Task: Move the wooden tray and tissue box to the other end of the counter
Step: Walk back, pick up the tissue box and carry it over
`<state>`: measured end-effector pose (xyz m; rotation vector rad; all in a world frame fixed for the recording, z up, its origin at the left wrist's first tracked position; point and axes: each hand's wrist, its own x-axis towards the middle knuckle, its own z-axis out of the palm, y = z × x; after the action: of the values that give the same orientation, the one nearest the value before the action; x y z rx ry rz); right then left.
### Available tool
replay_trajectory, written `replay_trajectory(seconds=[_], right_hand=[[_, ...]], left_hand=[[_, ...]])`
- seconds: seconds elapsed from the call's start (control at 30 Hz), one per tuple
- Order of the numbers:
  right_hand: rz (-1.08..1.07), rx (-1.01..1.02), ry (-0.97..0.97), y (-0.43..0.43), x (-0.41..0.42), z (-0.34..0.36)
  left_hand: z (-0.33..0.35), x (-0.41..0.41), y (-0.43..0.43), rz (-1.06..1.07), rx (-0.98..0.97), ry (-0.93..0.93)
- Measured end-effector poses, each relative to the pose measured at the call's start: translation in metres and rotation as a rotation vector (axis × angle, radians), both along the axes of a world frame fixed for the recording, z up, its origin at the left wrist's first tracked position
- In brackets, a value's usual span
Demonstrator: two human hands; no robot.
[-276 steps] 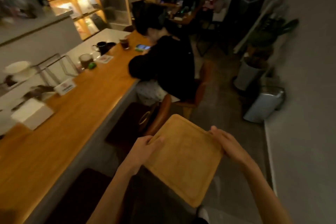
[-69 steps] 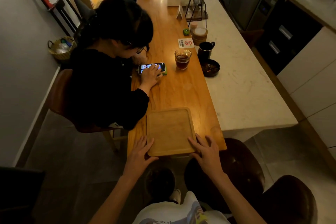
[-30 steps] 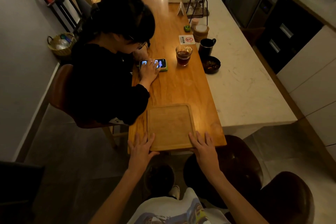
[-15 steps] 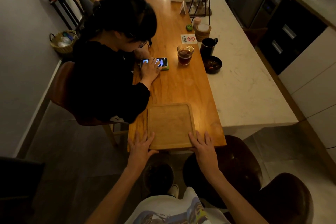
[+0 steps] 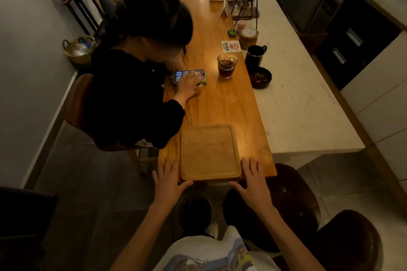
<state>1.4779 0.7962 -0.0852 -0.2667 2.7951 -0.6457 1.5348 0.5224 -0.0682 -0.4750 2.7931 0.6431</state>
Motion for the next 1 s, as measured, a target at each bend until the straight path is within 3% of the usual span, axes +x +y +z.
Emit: replay_trajectory(seconds=[0.53,0.7,0.87,1.0], right_hand=[[-0.082,-0.092,-0.016,-0.006,0.002,0.004],[-0.149,-0.244,-0.22,0.002,-0.006,0.023],[-0.095,-0.241,-0.133,0.0,0.008,0.047],[-0.156,-0.254,-0.109,0.0,0.023,0.061]], left_hand=[[0.004,0.001,-0.001,-0.071,-0.109,-0.056],[0.021,0.003,-0.005,-0.053,-0.005,-0.01],[0.037,0.008,0.004,-0.058,-0.006,0.092],[0.044,0.02,0.01,0.047,0.137,0.157]])
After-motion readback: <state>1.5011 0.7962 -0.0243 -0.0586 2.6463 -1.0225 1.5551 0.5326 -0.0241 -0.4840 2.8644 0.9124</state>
